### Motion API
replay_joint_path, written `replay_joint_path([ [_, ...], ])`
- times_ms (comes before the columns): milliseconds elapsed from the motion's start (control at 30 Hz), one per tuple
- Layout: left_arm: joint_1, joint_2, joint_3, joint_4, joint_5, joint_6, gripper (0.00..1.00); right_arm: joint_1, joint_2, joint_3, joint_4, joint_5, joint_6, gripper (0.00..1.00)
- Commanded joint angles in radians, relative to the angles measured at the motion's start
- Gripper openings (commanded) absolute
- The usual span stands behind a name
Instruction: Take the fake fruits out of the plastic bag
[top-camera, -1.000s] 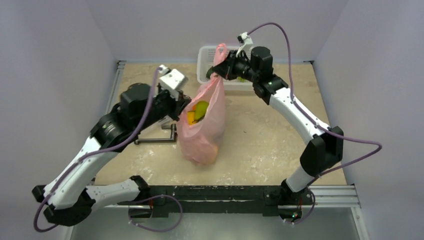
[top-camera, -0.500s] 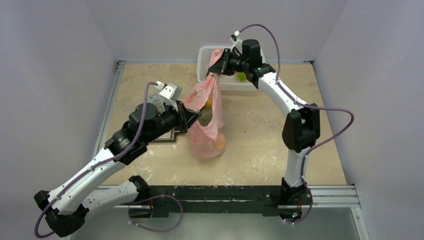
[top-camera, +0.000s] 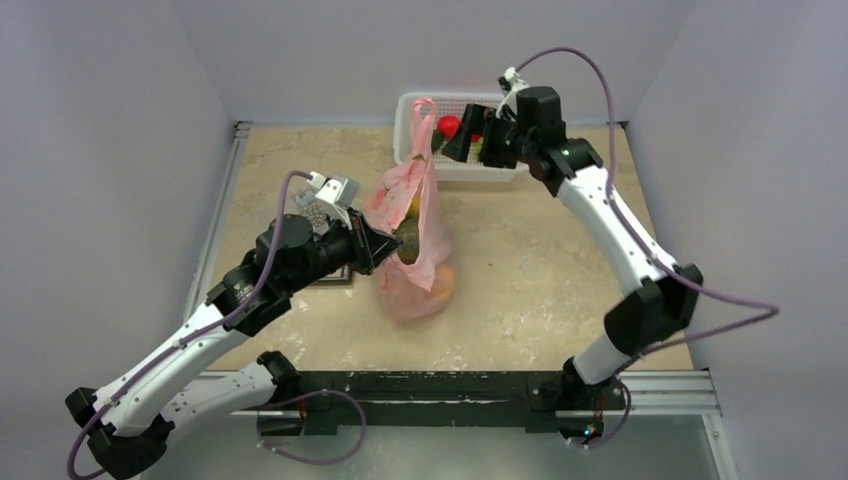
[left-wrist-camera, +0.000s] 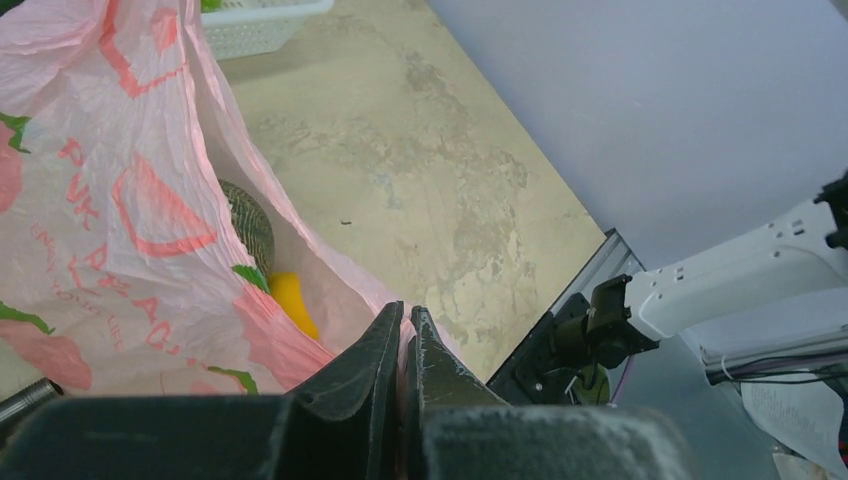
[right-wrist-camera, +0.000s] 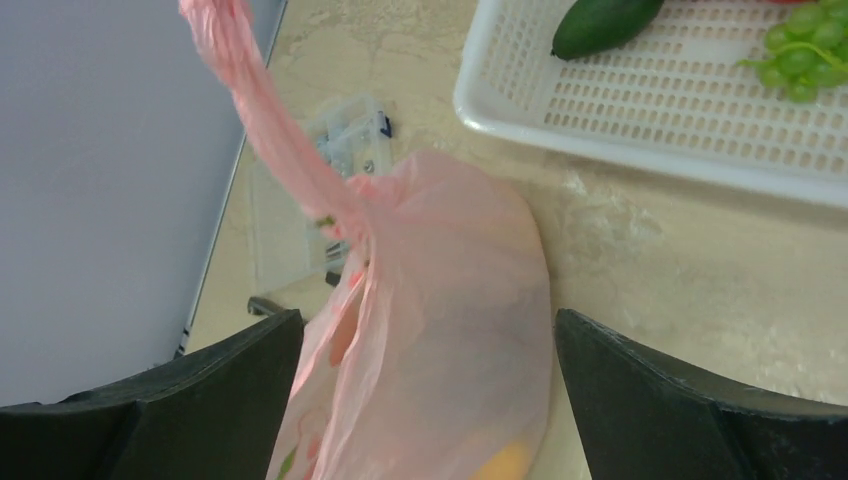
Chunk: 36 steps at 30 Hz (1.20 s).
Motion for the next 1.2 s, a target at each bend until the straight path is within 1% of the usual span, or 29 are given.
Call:
replay_joint_path([
  [0, 0.001, 0.015, 0.07, -0.026, 0.053, -0.018, 0.0, 0.069, -0.242, -0.197, 0.022, 0.113, 0.07, 0.99],
  [67, 0.001, 0.012, 0.081, -0.048, 0.058, -0.022, 0.0, 0.138, -0.3, -0.287, 0.059, 0.116, 0.119, 0.99],
  [100, 0.0, 0.012, 0.09, -0.06, 0.069, -0.023, 0.04, 0.173, -0.322, -0.337, 0.083, 0.111, 0.138, 0.99],
  [133, 0.0, 0.013, 0.1, -0.07, 0.083, -0.02, 0.12, 0.209, -0.335, -0.368, 0.105, 0.09, 0.156, 0.99],
  [167, 0.0, 0.015, 0.112, -0.082, 0.098, -0.015, 0.24, 0.239, -0.342, -0.392, 0.12, 0.086, 0.161, 0.99],
  [233, 0.001, 0.028, 0.146, -0.109, 0.14, -0.002, 0.47, 0.292, -0.342, -0.425, 0.13, 0.126, 0.173, 0.99],
  [267, 0.0, 0.037, 0.17, -0.136, 0.156, 0.009, 0.56, 0.308, -0.34, -0.434, 0.124, 0.141, 0.174, 0.99],
  [300, 0.001, 0.048, 0.21, -0.18, 0.154, 0.024, 0.63, 0.324, -0.341, -0.449, 0.128, 0.15, 0.174, 0.98],
  [367, 0.002, 0.081, 0.313, -0.302, 0.079, 0.067, 0.77, 0.365, -0.359, -0.482, 0.15, 0.193, 0.17, 0.96],
  [400, 0.005, 0.105, 0.372, -0.366, 0.032, 0.094, 0.82, 0.393, -0.371, -0.504, 0.161, 0.223, 0.167, 0.95],
  [433, 0.011, 0.136, 0.433, -0.422, -0.009, 0.125, 0.86, 0.405, -0.382, -0.522, 0.168, 0.251, 0.168, 0.95],
  [533, 0.038, 0.263, 0.623, -0.581, -0.108, 0.212, 0.89, 0.41, -0.409, -0.578, 0.202, 0.307, 0.171, 0.91],
  [600, 0.065, 0.347, 0.686, -0.614, -0.114, 0.25, 0.89, 0.41, -0.41, -0.603, 0.243, 0.313, 0.17, 0.87],
  [633, 0.086, 0.384, 0.699, -0.614, -0.09, 0.259, 0.9, 0.41, -0.403, -0.604, 0.256, 0.3, 0.169, 0.83],
  [667, 0.104, 0.429, 0.713, -0.618, -0.057, 0.267, 0.9, 0.41, -0.394, -0.596, 0.256, 0.283, 0.17, 0.76],
  [733, 0.117, 0.517, 0.749, -0.637, -0.037, 0.284, 0.89, 0.411, -0.385, -0.584, 0.249, 0.268, 0.175, 0.64],
  [767, 0.121, 0.571, 0.76, -0.647, -0.035, 0.291, 0.89, 0.41, -0.388, -0.588, 0.251, 0.268, 0.183, 0.62],
  [900, 0.125, 0.695, 0.793, -0.673, -0.005, 0.315, 0.9, 0.411, -0.423, -0.64, 0.285, 0.291, 0.195, 0.61],
  [1000, 0.125, 0.761, 0.804, -0.711, -0.046, 0.335, 0.9, 0.41, -0.446, -0.684, 0.313, 0.291, 0.21, 0.55],
  [1100, 0.123, 0.761, 0.767, -0.708, -0.135, 0.348, 0.89, 0.411, -0.46, -0.72, 0.342, 0.27, 0.2, 0.53],
  [1167, 0.123, 0.731, 0.708, -0.661, -0.147, 0.351, 0.85, 0.412, -0.47, -0.753, 0.378, 0.245, 0.19, 0.53],
])
